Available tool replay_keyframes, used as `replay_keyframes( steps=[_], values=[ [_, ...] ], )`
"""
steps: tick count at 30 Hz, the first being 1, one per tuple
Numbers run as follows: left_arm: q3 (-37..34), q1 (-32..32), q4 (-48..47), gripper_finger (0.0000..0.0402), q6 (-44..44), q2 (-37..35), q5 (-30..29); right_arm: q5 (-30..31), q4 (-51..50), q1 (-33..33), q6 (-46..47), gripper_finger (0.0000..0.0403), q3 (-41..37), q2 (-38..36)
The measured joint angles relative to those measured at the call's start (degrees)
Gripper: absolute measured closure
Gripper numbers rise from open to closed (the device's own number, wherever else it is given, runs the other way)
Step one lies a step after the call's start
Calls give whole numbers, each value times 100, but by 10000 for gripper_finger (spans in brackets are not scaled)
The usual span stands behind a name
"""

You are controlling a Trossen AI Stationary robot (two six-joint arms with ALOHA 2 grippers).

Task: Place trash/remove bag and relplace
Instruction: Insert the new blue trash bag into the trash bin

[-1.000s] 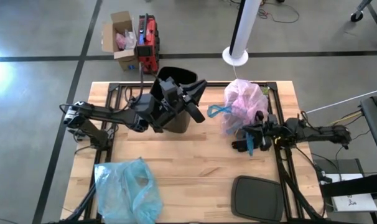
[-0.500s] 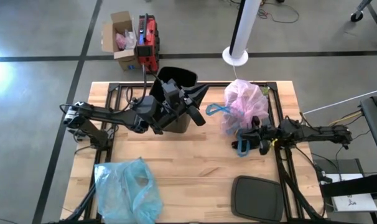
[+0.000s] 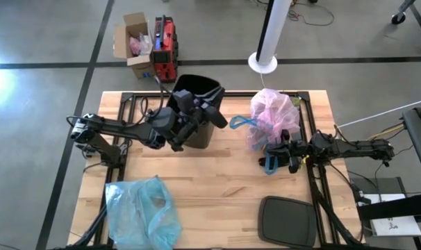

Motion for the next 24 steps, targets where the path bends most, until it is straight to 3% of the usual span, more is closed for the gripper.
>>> replay_keyframes(
  steps=[5, 24],
  values=[
    [0, -4, -5, 355, -454, 0, 3, 0, 0, 0, 0, 403, 0, 2],
    [0, 13, -39, 358, -442, 0, -246, 0, -2, 0, 0, 403, 0, 2]
  ],
)
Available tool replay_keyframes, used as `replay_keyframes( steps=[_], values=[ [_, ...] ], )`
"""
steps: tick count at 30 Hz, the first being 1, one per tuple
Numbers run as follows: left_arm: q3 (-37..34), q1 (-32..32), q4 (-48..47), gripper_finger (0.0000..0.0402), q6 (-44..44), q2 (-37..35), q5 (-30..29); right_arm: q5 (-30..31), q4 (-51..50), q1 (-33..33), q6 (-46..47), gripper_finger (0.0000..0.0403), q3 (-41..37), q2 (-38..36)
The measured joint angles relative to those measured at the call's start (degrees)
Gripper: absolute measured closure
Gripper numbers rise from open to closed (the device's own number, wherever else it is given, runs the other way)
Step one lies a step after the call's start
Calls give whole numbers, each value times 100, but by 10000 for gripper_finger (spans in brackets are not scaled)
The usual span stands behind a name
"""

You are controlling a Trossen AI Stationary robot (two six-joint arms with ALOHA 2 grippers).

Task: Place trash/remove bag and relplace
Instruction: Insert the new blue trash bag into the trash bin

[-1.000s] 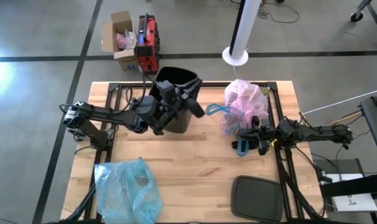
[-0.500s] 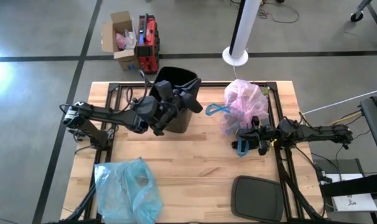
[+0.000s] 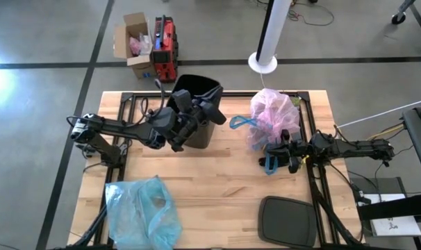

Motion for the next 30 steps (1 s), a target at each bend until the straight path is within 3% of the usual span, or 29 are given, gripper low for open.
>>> replay_keyframes(
  steps=[30],
  values=[
    [0, 30, 0, 353, -98, 0, -15, 0, -2, 0, 0, 403, -2, 0]
  ],
)
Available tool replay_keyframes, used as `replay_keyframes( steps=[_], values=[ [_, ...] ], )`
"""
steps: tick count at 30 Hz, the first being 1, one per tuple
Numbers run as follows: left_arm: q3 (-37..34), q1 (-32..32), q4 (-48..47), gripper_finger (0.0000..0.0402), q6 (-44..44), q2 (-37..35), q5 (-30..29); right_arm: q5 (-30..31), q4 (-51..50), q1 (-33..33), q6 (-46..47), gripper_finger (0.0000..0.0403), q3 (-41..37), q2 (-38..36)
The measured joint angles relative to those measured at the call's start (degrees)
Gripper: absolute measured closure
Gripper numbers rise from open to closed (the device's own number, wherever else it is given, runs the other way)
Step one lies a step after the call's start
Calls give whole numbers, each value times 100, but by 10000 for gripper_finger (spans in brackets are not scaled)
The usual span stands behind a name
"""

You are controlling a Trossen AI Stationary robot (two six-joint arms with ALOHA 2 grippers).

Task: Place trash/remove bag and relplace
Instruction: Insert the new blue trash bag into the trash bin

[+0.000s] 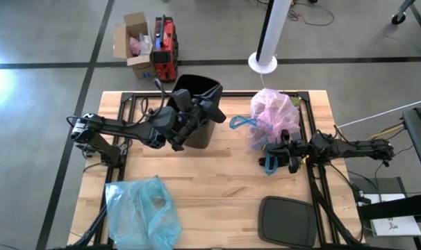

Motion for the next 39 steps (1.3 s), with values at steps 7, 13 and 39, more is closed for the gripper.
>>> replay_keyframes(
  steps=[7, 13, 39],
  values=[
    [0, 0, -2, 354, 0, 0, 0, 0, 0, 0, 0, 403, 0, 0],
    [0, 2, -7, 359, 0, 0, -2, 0, 0, 0, 0, 403, 0, 0],
    [0, 0, -50, 354, 0, 0, -144, 0, 0, 1, 0, 403, 0, 0]
  ],
)
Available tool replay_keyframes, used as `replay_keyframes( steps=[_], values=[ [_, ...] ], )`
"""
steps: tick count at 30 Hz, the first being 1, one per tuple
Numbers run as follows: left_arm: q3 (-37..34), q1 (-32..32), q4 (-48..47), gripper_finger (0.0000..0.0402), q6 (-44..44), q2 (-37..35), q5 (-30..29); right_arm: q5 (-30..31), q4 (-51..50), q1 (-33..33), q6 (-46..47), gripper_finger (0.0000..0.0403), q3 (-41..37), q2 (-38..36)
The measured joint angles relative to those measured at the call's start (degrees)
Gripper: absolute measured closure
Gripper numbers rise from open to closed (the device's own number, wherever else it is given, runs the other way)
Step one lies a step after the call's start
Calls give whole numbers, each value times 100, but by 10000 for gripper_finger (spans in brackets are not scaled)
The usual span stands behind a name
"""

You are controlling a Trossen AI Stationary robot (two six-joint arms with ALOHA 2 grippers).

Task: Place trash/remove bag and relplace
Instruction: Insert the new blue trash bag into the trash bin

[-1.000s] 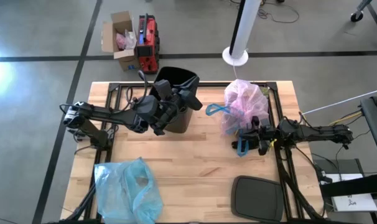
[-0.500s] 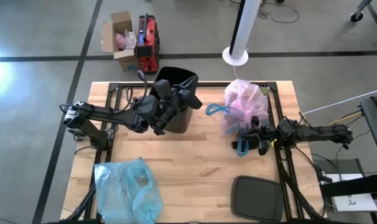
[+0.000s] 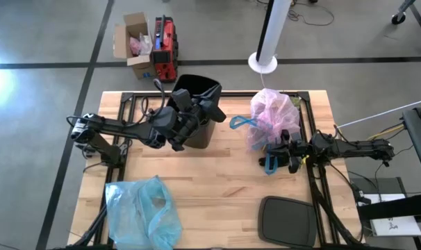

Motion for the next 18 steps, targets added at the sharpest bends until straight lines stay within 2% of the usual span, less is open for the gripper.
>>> replay_keyframes(
  steps=[18],
  values=[
    [0, 7, 4, 359, 41, 0, -4, 0, 0, -1, 0, 403, 0, 0]
  ],
)
